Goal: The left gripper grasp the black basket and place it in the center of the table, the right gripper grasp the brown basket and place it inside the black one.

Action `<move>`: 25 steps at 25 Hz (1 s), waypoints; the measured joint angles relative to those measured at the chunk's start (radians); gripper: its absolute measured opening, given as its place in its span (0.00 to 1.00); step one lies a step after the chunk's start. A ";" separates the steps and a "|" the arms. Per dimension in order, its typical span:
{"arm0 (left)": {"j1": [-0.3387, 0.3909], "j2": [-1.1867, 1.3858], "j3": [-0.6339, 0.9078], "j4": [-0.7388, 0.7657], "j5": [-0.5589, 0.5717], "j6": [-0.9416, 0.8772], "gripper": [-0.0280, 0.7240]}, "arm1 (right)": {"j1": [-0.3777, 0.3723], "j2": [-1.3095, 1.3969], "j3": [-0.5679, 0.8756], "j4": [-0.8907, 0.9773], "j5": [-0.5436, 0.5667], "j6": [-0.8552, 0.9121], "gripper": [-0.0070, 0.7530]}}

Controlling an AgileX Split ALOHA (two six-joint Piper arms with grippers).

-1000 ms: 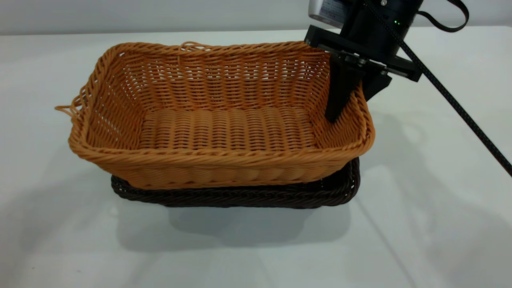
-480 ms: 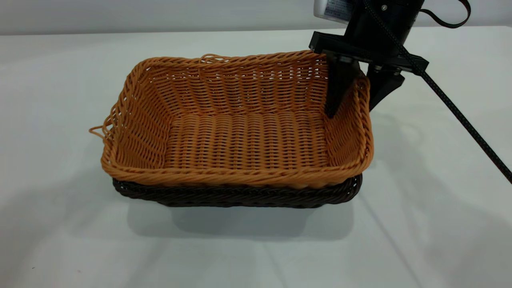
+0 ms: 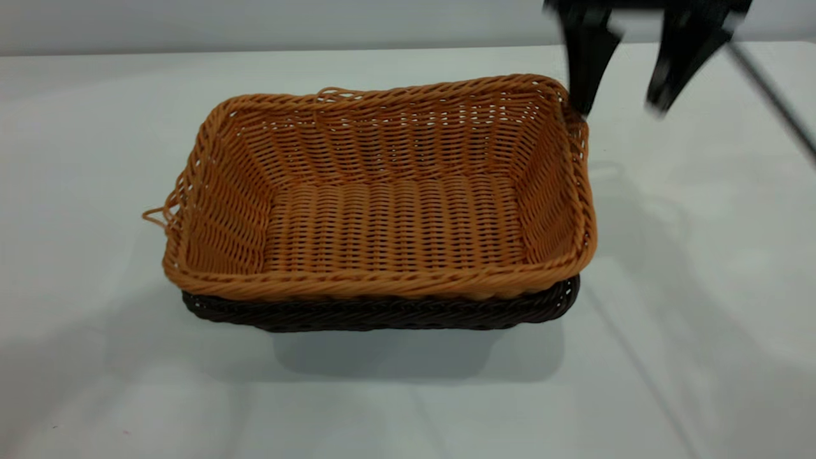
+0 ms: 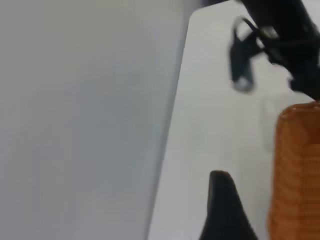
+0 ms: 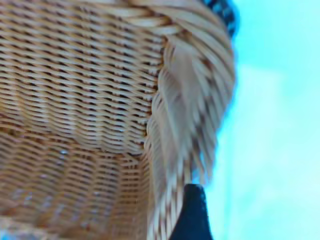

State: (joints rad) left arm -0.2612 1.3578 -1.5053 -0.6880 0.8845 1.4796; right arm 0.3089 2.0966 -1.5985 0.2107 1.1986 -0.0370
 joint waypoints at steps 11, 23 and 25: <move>0.000 -0.280 0.000 0.540 0.249 -0.836 0.58 | 0.000 -0.611 0.030 0.019 0.036 0.009 0.73; 0.000 -0.442 0.270 0.760 0.283 -1.247 0.58 | 0.000 -1.160 0.600 -0.011 0.054 0.037 0.73; 0.000 -0.479 0.376 0.746 0.283 -1.268 0.58 | 0.000 -1.228 0.737 -0.025 0.051 0.055 0.73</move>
State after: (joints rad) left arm -0.2612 0.8783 -1.1295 0.0578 1.1679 0.2113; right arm 0.3089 0.8688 -0.8615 0.1852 1.2499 0.0182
